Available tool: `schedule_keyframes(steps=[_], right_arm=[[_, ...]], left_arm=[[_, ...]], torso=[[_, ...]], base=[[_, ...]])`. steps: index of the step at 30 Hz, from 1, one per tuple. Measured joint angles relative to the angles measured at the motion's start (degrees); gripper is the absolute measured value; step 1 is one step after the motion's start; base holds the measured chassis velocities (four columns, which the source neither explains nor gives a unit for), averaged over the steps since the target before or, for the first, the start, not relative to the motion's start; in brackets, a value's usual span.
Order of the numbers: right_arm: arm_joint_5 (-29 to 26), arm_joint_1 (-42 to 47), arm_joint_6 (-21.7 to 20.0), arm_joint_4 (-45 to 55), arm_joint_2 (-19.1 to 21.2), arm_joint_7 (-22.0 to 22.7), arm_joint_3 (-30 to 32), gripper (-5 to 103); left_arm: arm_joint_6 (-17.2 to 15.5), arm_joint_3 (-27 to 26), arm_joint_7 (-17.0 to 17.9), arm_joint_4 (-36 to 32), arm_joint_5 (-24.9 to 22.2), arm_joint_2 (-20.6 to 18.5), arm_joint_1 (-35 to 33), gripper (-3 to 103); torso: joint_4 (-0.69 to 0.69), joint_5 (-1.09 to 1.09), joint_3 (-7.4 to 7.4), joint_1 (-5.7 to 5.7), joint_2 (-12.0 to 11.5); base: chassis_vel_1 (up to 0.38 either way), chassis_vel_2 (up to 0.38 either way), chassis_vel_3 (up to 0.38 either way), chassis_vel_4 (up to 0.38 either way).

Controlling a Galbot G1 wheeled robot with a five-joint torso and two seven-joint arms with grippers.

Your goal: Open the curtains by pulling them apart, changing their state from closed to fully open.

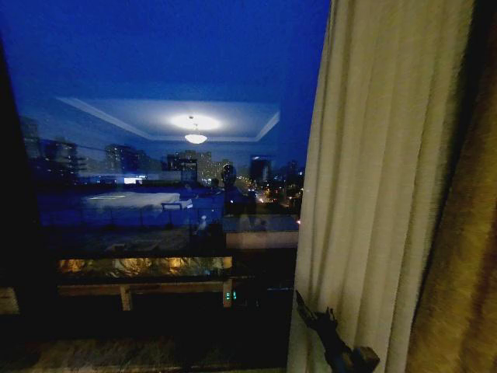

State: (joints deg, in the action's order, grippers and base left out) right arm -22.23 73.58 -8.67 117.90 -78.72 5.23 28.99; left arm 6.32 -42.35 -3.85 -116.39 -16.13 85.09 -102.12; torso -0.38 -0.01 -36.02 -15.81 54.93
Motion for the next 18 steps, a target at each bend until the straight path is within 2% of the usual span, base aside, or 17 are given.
schedule_keyframes(steps=[4, 6, 7, 9, 12, 13, 15, 18], right_arm=[[1.53, 0.30, 0.03, -1.34, 0.00, 0.11, -0.88, 38], [1.77, 0.23, 0.07, -1.55, 0.00, 0.14, -0.95, 38], [2.24, -0.04, 0.19, -1.99, 0.00, 0.23, -1.04, 27], [2.30, -0.12, 0.22, -2.10, 0.00, 0.31, -1.06, 27], [2.36, -0.26, 0.34, -2.35, 0.00, 0.96, -1.04, 12], [2.36, -0.26, 0.34, -2.35, 0.00, 0.96, -1.04, 12], [2.36, -0.24, 0.44, -2.38, 0.00, 1.11, -0.84, 2], [2.37, -0.14, 0.56, -2.38, 0.00, 1.18, -0.70, 1]], left_arm=[[-0.01, -0.23, 0.00, -0.33, 0.00, 0.21, -0.31, 100], [-0.01, -0.30, 0.00, -0.35, 0.00, 0.25, -0.39, 100], [0.01, -0.42, 0.01, -0.44, 0.00, 0.35, -0.62, 100], [0.02, -0.45, 0.01, -0.49, 0.00, 0.36, -0.70, 100], [0.08, -0.67, 0.00, -0.64, -0.09, 0.33, -0.89, 100], [0.08, -0.67, 0.00, -0.64, -0.09, 0.33, -0.89, 100], [0.10, -0.76, 0.01, -0.68, -0.22, 0.17, -0.89, 100], [0.11, -0.78, 0.01, -0.68, -0.31, 0.04, -0.86, 100]], torso=[[0.00, 0.00, 0.00, 0.00, 0.00], [0.00, 0.00, 0.00, 0.00, 0.00], [0.00, 0.00, 0.00, 0.00, 0.00], [0.00, 0.00, 0.00, 0.00, 0.00], [0.00, 0.00, 0.00, 0.00, 0.00], [0.00, 0.00, 0.00, 0.00, 0.00], [0.00, 0.00, 0.01, 0.00, 0.00], [0.00, 0.00, 0.00, 0.00, 0.00]], base=[[0.000, 0.000, 0.000, 0.000], [0.000, 0.000, 0.000, 0.000], [0.000, 0.000, 0.000, 0.000], [0.000, 0.000, 0.000, 0.000], [0.000, 0.000, 0.000, 0.000], [0.000, 0.000, 0.000, 0.000], [0.000, 0.000, 0.000, 0.000], [0.000, 0.000, 0.000, 0.000]])
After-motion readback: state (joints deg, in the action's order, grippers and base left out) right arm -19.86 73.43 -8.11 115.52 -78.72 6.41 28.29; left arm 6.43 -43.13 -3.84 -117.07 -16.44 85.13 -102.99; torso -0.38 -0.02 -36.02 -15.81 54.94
